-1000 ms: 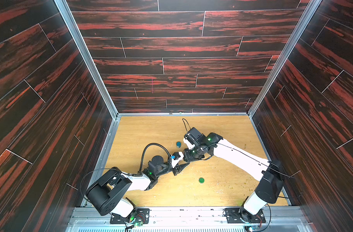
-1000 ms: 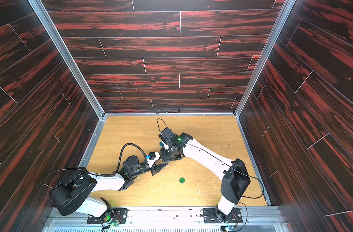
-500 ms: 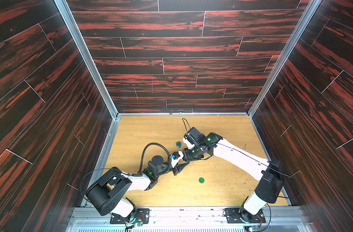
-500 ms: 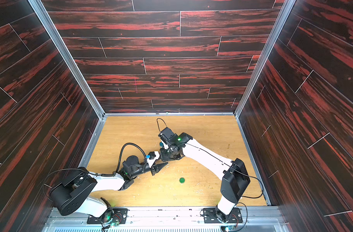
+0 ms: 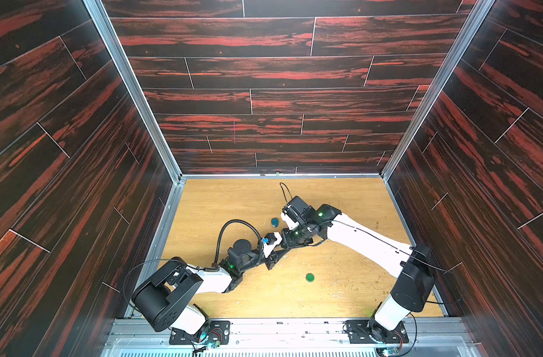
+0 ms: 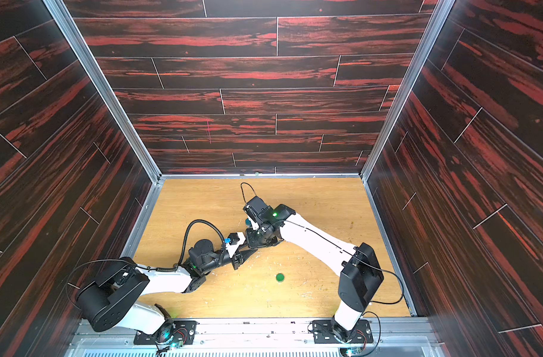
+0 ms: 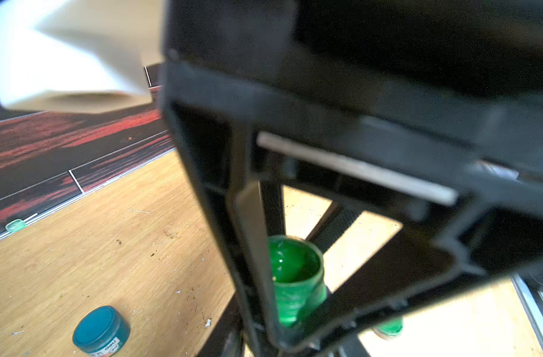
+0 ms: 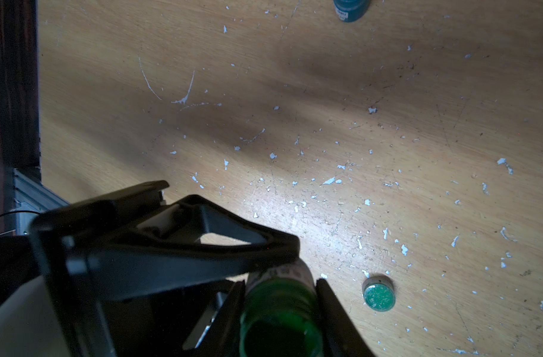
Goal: Close the paint jar lid
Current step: Pick up the paint jar from the center of the board.
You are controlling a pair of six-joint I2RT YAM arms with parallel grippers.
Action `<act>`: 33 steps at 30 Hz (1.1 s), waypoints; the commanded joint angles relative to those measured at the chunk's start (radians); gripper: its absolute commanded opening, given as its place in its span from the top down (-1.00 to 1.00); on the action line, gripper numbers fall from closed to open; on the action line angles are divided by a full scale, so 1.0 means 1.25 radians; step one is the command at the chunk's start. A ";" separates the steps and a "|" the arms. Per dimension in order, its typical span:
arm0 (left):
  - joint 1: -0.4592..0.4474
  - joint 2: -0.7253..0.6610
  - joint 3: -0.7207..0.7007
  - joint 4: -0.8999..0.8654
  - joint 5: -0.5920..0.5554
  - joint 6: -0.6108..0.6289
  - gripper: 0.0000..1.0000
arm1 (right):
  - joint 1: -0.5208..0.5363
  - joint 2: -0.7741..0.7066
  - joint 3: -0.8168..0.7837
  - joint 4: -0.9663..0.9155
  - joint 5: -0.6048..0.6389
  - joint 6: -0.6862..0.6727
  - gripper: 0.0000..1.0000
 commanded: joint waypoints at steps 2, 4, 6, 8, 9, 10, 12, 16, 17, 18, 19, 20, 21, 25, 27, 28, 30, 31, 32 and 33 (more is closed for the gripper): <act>-0.004 -0.009 0.012 0.027 0.014 0.002 0.39 | 0.002 0.013 0.002 0.013 -0.007 0.007 0.23; -0.004 -0.009 0.012 0.025 0.014 0.002 0.42 | 0.001 0.012 0.003 0.013 -0.006 0.007 0.23; -0.004 -0.010 0.012 0.024 0.014 0.002 0.46 | 0.002 0.012 0.003 0.013 -0.004 0.007 0.22; -0.004 -0.010 0.011 0.023 0.014 0.003 0.47 | 0.001 0.013 0.004 0.014 -0.002 0.008 0.17; -0.004 -0.010 0.011 0.023 0.013 0.004 0.48 | 0.001 0.011 0.005 0.014 -0.002 0.008 0.14; -0.004 -0.011 0.011 0.023 0.013 0.004 0.48 | 0.002 0.010 0.007 0.014 -0.001 0.007 0.09; -0.004 -0.011 0.009 0.024 0.011 0.004 0.48 | 0.002 0.007 0.009 0.016 0.004 0.008 0.02; -0.004 -0.013 0.004 0.037 0.005 0.004 0.50 | 0.001 -0.007 0.018 0.015 0.020 0.007 -0.17; -0.004 -0.012 0.001 0.044 0.000 0.003 0.50 | 0.002 -0.014 0.021 0.015 0.024 0.005 -0.23; -0.004 -0.012 -0.002 0.051 -0.004 0.003 0.50 | 0.001 -0.022 0.023 0.015 0.033 0.003 -0.30; -0.004 -0.013 -0.005 0.057 -0.008 0.002 0.51 | 0.002 -0.031 0.026 0.014 0.046 0.002 -0.37; -0.004 -0.013 -0.008 0.062 -0.012 0.001 0.51 | 0.000 -0.043 0.027 0.012 0.064 0.001 -0.46; -0.004 -0.015 -0.011 0.066 -0.016 0.001 0.51 | -0.001 -0.055 0.029 0.007 0.087 0.000 -0.53; -0.004 -0.024 -0.022 0.085 -0.026 -0.014 0.51 | -0.012 -0.105 0.026 0.002 0.154 -0.005 -0.82; -0.003 -0.034 -0.028 0.089 -0.032 -0.018 0.51 | -0.014 -0.128 0.025 0.000 0.188 -0.016 -0.88; -0.003 -0.040 -0.029 0.086 -0.035 -0.018 0.51 | -0.015 -0.138 0.024 -0.003 0.204 -0.020 -0.88; -0.004 -0.056 -0.030 0.072 -0.040 -0.018 0.51 | -0.016 -0.156 0.015 0.000 0.246 -0.037 -0.89; -0.004 -0.064 -0.029 0.064 -0.040 -0.017 0.51 | -0.016 -0.168 0.005 0.007 0.263 -0.044 -0.89; -0.004 -0.075 -0.027 0.053 -0.043 -0.017 0.51 | -0.015 -0.182 -0.011 0.019 0.289 -0.048 -0.89; -0.003 -0.086 -0.025 0.042 -0.043 -0.015 0.51 | -0.016 -0.200 -0.032 0.036 0.318 -0.050 -0.89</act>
